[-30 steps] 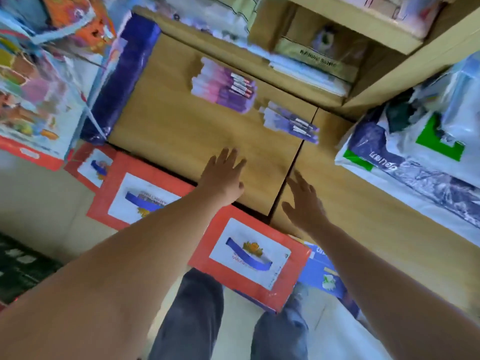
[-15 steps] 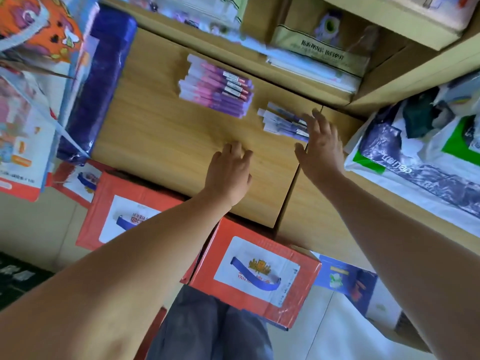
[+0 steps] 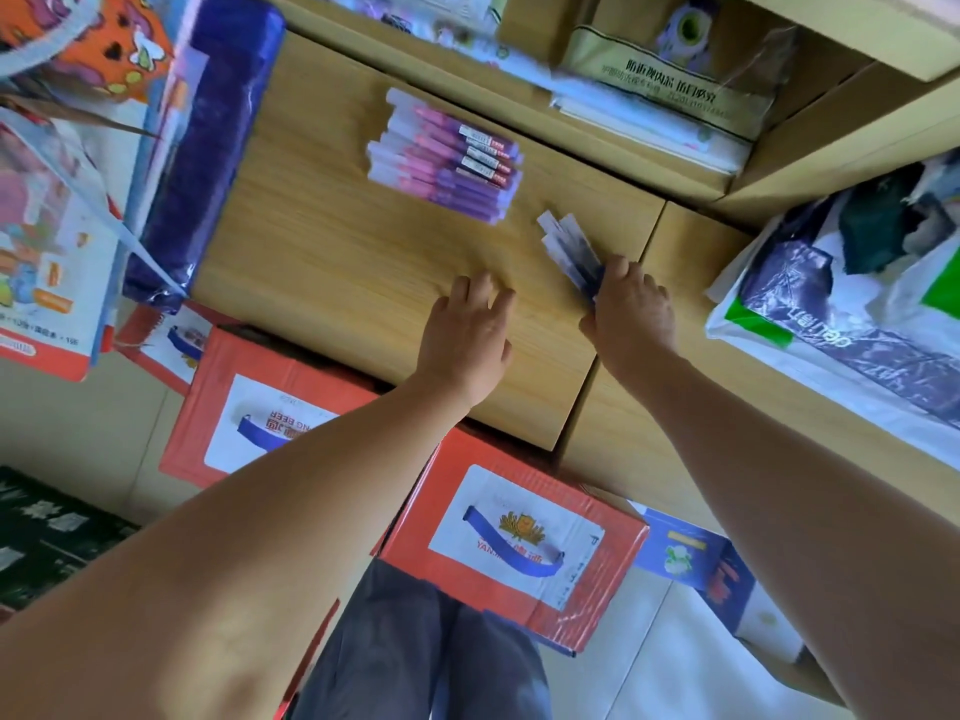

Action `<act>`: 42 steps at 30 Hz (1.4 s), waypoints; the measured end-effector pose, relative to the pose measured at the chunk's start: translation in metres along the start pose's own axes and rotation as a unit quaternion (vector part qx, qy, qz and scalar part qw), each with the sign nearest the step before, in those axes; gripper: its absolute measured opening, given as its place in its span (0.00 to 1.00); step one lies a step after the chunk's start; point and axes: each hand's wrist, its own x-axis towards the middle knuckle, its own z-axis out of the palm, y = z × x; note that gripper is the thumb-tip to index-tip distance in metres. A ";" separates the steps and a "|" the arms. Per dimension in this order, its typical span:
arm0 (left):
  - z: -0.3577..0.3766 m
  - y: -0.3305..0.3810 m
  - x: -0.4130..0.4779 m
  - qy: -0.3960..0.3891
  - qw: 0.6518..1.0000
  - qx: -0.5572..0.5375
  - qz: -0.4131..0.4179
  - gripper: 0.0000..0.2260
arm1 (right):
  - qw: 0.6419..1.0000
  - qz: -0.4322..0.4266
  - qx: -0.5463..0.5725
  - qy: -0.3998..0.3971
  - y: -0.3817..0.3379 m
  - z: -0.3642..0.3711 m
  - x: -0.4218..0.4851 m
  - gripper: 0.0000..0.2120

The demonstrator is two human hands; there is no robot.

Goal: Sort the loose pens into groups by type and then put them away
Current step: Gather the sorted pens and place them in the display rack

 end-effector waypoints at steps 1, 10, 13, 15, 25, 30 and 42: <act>0.001 0.001 -0.001 -0.003 1.000 0.000 -0.002 0.21 | 1.000 0.000 -0.005 -0.007 -0.002 0.000 -0.002 0.22; 0.001 0.009 -0.004 -0.035 0.998 -0.038 -0.038 0.20 | 0.975 0.041 0.202 -0.088 0.006 0.001 -0.021 0.16; -0.004 0.008 -0.009 -0.058 0.997 -0.030 -0.041 0.20 | 0.949 0.021 0.290 -0.119 0.012 0.003 -0.033 0.12; -0.010 0.006 -0.012 -0.059 0.997 -0.028 -0.043 0.20 | 0.925 0.025 0.353 -0.138 0.012 0.002 -0.042 0.09; -0.054 -0.052 0.026 0.053 0.999 0.011 -0.006 0.22 | 0.877 0.071 0.468 -0.080 -0.033 -0.022 -0.025 0.09; -0.073 -0.089 0.070 0.060 0.995 0.058 0.048 0.32 | 0.870 0.107 0.480 -0.019 -0.059 -0.023 0.000 0.09; -0.076 -0.113 0.120 -0.025 0.985 0.110 0.132 0.48 | 0.844 0.136 0.518 0.021 -0.079 -0.015 0.020 0.06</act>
